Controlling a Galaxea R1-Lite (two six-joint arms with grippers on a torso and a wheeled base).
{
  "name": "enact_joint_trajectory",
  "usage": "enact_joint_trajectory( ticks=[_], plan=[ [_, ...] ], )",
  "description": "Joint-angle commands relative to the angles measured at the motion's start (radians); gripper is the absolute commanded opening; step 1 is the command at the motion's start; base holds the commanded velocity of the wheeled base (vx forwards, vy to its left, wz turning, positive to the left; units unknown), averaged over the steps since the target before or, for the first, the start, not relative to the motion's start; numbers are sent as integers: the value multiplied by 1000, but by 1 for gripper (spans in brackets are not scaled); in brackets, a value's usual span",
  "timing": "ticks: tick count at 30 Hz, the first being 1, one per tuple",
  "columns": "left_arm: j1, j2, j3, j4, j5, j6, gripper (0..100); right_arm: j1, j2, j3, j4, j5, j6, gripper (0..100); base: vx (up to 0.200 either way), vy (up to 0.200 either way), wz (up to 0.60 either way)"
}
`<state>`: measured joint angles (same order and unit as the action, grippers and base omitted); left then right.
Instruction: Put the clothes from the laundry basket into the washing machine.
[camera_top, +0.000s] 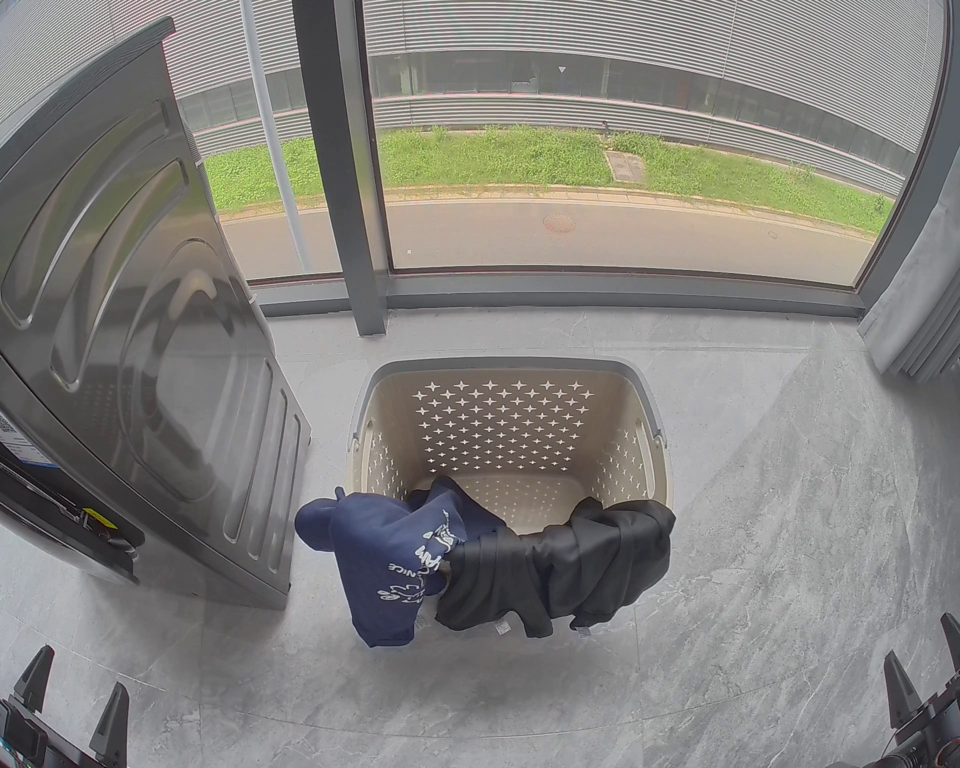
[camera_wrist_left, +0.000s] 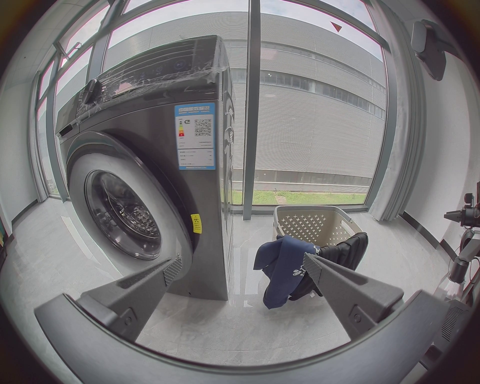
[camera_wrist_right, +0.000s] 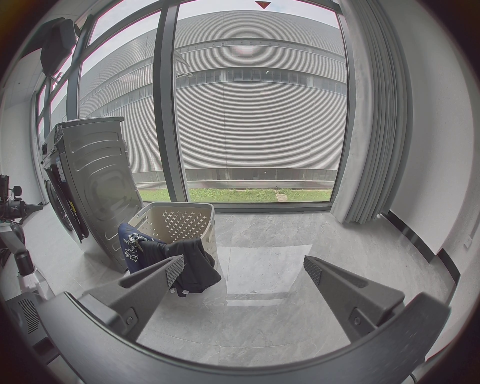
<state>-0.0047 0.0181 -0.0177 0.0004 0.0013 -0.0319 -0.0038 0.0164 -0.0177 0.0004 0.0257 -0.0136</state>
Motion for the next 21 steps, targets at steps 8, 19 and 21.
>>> enact_joint_trajectory(
  ticks=[8, 19, 21],
  plan=[
    [0, -15, 16, 0, 0, 3, 100, -1, -4, 18, 0, 0, 0, 100, 0, 0, 0],
    [0, -15, 16, 0, 0, 0, 100, -1, -4, 18, 0, 0, 0, 100, 164, 0, 0],
    [0, -15, 16, 0, 0, 0, 100, -1, -4, 18, 0, 0, 0, 100, 0, 0, 0]
  ],
)
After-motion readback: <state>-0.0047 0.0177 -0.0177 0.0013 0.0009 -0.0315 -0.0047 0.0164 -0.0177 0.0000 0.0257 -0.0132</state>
